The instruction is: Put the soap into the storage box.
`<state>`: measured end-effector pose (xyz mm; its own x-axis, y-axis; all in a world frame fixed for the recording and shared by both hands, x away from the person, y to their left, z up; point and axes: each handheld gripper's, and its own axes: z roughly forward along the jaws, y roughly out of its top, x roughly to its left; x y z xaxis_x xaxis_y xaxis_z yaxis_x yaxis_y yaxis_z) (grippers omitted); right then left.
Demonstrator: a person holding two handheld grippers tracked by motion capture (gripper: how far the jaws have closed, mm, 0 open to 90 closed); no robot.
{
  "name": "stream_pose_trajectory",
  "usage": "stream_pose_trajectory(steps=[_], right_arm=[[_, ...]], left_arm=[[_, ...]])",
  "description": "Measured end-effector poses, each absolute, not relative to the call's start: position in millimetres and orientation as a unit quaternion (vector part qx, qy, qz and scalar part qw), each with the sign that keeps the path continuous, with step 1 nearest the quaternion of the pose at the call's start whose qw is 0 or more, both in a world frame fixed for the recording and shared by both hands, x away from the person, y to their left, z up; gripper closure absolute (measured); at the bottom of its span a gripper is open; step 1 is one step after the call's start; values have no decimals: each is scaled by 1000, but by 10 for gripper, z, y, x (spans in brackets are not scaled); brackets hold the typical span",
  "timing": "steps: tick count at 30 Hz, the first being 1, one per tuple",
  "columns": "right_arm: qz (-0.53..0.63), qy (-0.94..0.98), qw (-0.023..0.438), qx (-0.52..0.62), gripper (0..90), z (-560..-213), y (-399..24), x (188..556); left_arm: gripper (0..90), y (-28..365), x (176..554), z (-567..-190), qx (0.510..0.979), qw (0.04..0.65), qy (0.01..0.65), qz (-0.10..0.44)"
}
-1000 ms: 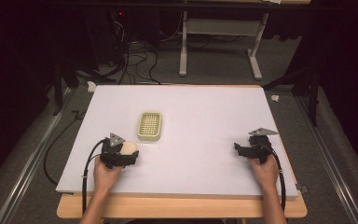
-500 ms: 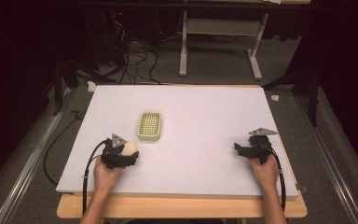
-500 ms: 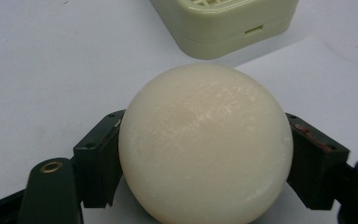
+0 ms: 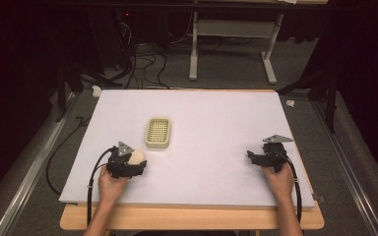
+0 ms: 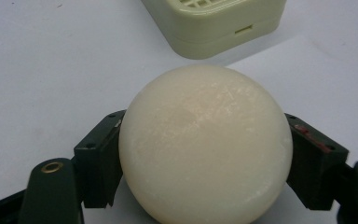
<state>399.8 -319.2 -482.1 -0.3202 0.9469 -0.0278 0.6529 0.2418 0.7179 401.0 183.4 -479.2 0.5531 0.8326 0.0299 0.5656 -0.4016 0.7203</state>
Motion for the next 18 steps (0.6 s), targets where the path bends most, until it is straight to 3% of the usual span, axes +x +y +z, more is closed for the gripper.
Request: stream_pose_trajectory(steps=[18], right_arm=[[309, 751, 238, 532, 244, -4821, -3191, 3998]], left_arm=[[247, 1850, 4011, -4511, 810, 374, 414, 179]])
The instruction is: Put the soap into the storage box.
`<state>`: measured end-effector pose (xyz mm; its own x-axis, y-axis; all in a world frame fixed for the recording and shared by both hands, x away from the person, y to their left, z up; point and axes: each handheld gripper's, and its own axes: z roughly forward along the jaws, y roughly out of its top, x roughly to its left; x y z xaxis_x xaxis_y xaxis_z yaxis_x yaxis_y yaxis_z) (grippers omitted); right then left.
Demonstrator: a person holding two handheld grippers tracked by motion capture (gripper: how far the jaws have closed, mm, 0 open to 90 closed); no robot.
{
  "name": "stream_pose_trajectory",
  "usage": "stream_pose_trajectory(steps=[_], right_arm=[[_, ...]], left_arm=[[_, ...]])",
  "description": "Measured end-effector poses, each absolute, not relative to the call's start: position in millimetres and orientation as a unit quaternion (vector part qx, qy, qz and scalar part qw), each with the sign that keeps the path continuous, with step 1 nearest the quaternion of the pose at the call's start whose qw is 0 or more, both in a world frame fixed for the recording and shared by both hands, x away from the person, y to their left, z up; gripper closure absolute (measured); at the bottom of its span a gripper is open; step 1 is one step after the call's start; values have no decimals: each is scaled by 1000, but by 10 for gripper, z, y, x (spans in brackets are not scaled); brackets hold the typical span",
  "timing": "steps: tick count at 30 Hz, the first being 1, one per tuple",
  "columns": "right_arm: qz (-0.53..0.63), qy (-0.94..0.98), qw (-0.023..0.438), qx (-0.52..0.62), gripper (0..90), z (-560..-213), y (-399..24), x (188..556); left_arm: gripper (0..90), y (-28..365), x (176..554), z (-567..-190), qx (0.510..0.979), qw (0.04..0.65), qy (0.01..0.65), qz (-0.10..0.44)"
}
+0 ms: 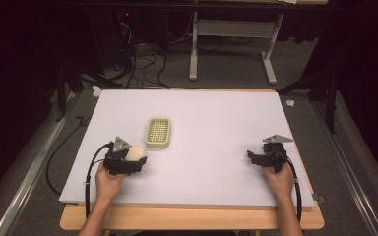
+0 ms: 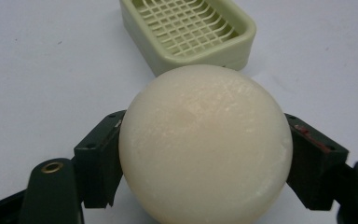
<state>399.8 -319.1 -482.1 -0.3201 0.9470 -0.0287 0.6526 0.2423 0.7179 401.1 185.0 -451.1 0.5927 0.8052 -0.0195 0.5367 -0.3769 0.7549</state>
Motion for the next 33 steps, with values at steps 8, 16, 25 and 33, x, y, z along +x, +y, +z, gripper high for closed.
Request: stream_pose_trajectory(steps=[8, 16, 25, 33], right_arm=[[310, 751, 237, 533, 244, -4821, -3193, 3999], [310, 751, 236, 533, 244, -4820, -3193, 3999], [310, 751, 236, 533, 243, -4821, -3193, 3999], [310, 751, 236, 533, 244, -4820, -3194, 3999]], left_arm=[[247, 1794, 4039, -4433, 812, 381, 407, 171], [247, 1748, 4091, -4361, 814, 389, 402, 160], [247, 1690, 4153, -4276, 814, 395, 396, 156], [247, 1634, 4210, -4216, 816, 396, 390, 159]])
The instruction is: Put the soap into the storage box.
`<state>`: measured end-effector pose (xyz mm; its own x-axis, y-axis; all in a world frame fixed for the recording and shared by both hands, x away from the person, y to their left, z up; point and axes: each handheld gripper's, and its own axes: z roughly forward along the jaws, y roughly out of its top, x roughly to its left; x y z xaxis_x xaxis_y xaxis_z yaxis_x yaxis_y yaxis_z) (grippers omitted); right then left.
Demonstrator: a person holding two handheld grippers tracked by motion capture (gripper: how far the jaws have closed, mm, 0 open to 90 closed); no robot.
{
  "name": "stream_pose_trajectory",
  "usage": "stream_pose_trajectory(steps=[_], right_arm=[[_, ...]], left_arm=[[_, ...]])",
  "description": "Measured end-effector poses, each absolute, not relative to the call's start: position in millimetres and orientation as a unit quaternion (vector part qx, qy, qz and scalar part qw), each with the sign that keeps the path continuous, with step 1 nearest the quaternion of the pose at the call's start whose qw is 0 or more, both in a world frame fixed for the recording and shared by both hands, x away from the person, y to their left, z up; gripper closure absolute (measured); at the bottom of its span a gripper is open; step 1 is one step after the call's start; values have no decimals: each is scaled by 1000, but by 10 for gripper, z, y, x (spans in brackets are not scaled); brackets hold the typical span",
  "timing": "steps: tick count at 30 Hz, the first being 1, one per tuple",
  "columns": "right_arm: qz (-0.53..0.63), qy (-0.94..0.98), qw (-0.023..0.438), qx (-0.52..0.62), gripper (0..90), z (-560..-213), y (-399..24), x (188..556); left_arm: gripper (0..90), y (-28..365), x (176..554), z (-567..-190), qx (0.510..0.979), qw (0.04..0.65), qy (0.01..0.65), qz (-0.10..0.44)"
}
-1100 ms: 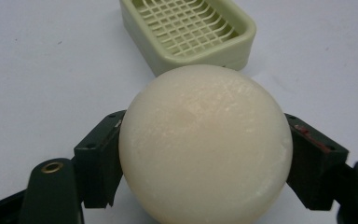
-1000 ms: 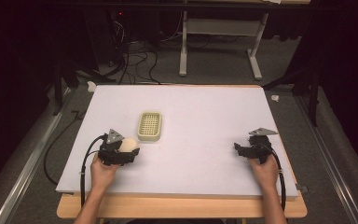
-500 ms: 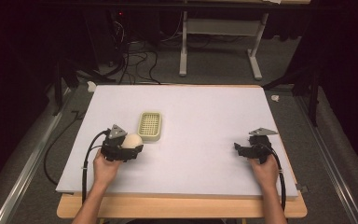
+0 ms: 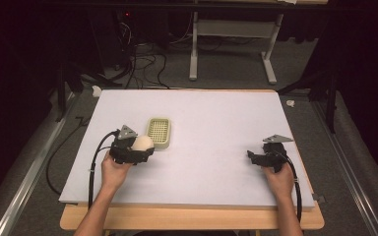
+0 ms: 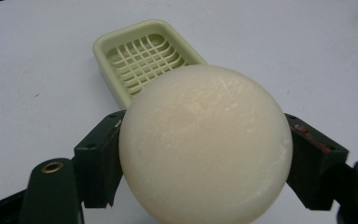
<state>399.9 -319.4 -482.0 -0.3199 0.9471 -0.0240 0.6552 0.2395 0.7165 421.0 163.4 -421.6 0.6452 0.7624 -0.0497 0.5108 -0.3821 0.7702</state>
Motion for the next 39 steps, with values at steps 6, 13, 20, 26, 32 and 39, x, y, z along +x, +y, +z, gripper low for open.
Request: stream_pose_trajectory(steps=[6, 13, 20, 26, 32, 39], right_arm=[[310, 751, 237, 533, 243, -4821, -3193, 3999], [310, 751, 238, 532, 243, -4821, -3192, 3998], [309, 751, 238, 532, 243, -4821, -3191, 3997], [309, 751, 239, 532, 241, -4821, -3190, 3997], [309, 753, 241, 529, 244, -4821, -3186, 3994], [309, 753, 241, 529, 243, -4821, -3185, 3994]], left_arm=[[247, 1593, 4263, -4195, 817, 396, 389, 154], [247, 1516, 4337, -4171, 818, 399, 386, 148], [247, 1480, 4416, -4145, 815, 400, 393, 147], [247, 1422, 4523, -4118, 816, 391, 396, 155], [247, 1362, 4591, -4127, 816, 388, 399, 156], [247, 1271, 4724, -4175, 818, 375, 406, 157]])
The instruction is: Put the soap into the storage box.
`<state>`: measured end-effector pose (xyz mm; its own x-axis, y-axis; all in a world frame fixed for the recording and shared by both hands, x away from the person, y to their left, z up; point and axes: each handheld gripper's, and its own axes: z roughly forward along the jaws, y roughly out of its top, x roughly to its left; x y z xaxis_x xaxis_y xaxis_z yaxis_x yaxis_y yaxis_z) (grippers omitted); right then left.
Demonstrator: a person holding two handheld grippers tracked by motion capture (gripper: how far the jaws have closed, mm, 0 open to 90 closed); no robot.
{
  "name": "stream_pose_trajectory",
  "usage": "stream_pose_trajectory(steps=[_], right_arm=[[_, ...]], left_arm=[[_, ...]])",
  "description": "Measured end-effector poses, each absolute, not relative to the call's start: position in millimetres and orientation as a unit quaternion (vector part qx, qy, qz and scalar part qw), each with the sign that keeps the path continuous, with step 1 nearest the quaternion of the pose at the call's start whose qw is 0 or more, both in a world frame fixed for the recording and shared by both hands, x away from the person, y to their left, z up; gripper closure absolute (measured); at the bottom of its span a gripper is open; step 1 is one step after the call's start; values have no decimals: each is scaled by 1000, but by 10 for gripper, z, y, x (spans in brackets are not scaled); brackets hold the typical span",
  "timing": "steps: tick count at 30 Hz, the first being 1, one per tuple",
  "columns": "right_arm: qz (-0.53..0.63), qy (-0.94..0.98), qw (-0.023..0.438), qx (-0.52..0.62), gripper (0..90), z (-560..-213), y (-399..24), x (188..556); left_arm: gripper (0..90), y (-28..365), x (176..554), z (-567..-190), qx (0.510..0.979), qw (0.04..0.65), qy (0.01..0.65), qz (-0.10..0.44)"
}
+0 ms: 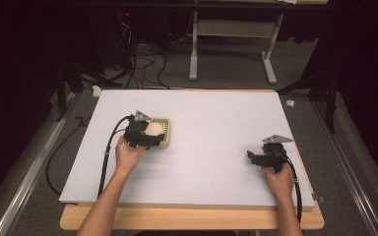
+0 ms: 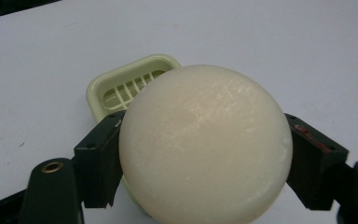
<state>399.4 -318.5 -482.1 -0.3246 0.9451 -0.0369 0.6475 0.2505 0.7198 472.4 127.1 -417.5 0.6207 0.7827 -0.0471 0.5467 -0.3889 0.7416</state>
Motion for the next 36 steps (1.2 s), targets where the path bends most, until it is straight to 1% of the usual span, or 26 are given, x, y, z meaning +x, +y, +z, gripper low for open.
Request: stream_pose_trajectory(steps=[5, 13, 24, 36], right_arm=[[308, 753, 241, 529, 243, -4819, -3185, 3993], [308, 754, 241, 529, 243, -4819, -3185, 3993], [308, 753, 241, 529, 243, -4819, -3184, 3992], [308, 753, 241, 529, 243, -4819, -3185, 3992]], left_arm=[[247, 1222, 4776, -4154, 816, 379, 407, 156], [247, 1137, 4900, -4163, 817, 365, 415, 163], [247, 1136, 5053, -4329, 811, 346, 443, 163], [247, 1104, 5102, -4422, 817, 332, 442, 164]])
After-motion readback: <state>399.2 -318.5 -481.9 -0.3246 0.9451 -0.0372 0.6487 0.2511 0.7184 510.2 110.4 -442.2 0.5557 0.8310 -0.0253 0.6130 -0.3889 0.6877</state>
